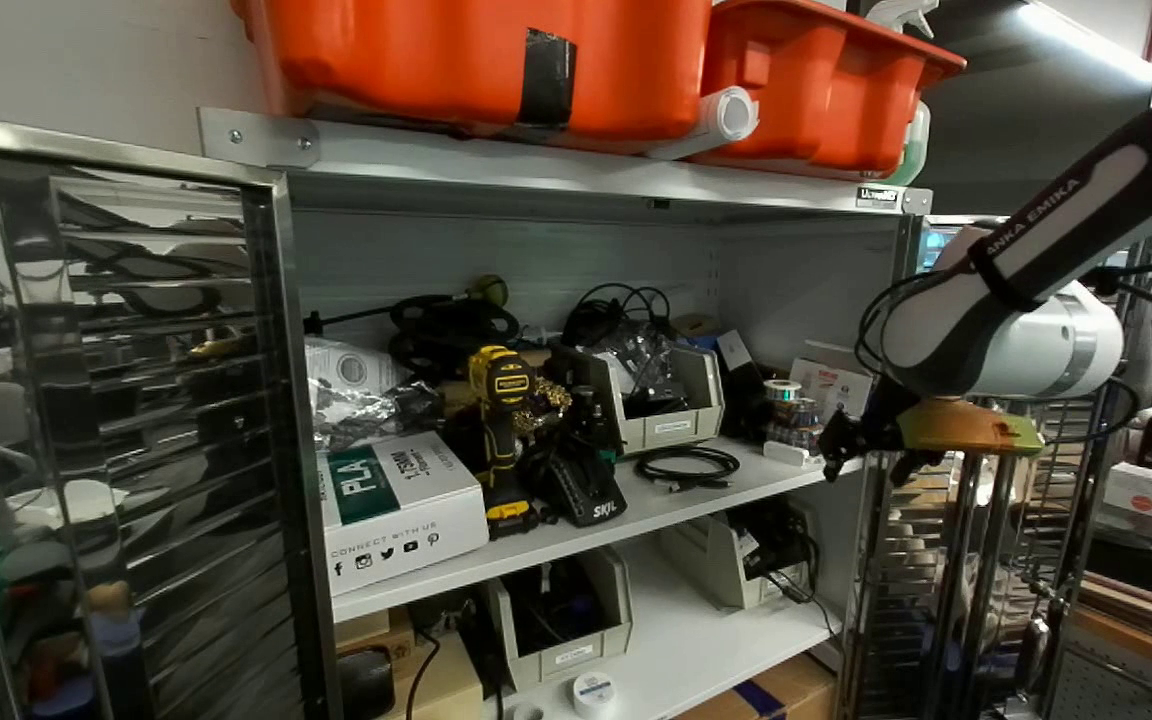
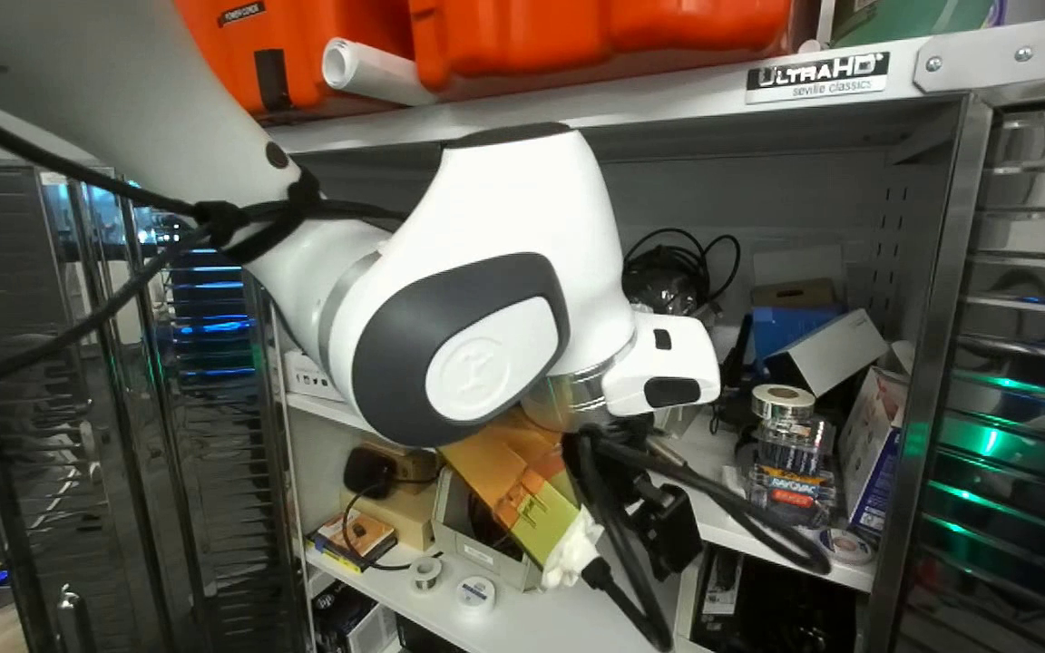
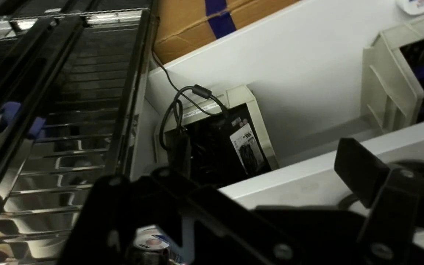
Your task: Pick up the black cable and put it inside the tool box
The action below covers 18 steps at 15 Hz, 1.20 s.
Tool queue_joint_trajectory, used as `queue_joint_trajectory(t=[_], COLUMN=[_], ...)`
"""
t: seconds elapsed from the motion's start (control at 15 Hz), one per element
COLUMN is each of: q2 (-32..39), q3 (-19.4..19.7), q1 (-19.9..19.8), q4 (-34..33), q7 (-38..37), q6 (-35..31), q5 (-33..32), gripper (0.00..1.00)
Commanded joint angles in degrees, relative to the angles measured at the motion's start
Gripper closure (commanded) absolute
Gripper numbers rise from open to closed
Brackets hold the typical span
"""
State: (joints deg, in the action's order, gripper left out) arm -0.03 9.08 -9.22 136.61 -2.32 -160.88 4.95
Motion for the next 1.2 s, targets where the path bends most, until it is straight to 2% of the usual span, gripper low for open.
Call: queue_joint_trajectory(t=[0.0,0.2,0.33,0.67,1.13], q2=[1.91,2.88,3.42,6.83,11.43], q3=[-1.68,-3.15,-3.48,-2.66,-3.59], q1=[1.41,1.56,1.14,-0.17,-0.49], q4=[-2.42,-5.63,-8.04,-13.2,-17.58], q7=[3.25,7.26,10.33,13.05,19.23], q6=[-4.09,-2.27,0.28,8.63,9.69], q5=[15.83,30.33,36.98,38.14,39.77], gripper=[0.0,0.0,0.0,0.0,0.0])
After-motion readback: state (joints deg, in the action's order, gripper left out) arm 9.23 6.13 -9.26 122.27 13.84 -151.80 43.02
